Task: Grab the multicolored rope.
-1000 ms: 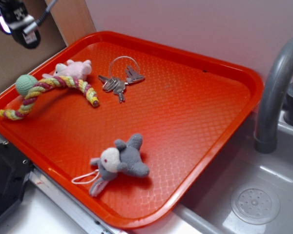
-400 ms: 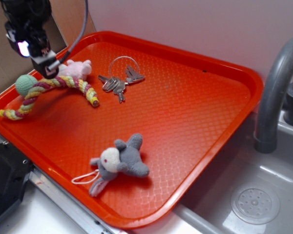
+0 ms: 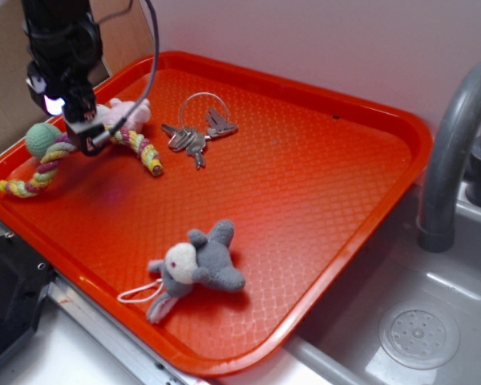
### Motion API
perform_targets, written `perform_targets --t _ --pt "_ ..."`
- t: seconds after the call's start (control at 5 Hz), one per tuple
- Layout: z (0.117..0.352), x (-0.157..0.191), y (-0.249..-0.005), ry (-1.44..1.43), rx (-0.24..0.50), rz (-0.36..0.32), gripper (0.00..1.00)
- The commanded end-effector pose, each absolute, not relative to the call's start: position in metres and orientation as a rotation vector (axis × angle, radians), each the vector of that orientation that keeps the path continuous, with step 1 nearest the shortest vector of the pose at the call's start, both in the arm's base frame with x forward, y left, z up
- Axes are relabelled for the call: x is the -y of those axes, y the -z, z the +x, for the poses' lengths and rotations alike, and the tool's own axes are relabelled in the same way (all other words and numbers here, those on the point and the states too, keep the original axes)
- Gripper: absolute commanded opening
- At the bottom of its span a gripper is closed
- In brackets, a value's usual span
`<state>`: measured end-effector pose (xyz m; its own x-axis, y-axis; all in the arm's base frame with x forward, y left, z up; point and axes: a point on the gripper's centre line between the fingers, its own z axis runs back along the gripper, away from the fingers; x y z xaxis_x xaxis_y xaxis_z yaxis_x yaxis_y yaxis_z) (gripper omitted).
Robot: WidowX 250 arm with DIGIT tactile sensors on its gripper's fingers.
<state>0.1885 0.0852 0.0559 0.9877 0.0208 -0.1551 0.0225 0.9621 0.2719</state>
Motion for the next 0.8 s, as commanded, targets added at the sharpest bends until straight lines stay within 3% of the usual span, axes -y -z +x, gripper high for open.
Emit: perform_targets --t 0.0,0.2,0.6 --pt "0.195 -0.107 -0.036 0.034 -0.166 0.355 1.0" --pt "0.197 -0.106 -0.037 0.04 -0.158 0.356 0.0" --pt "0.196 -0.101 -0.047 0.063 -0.129 0.344 0.0"
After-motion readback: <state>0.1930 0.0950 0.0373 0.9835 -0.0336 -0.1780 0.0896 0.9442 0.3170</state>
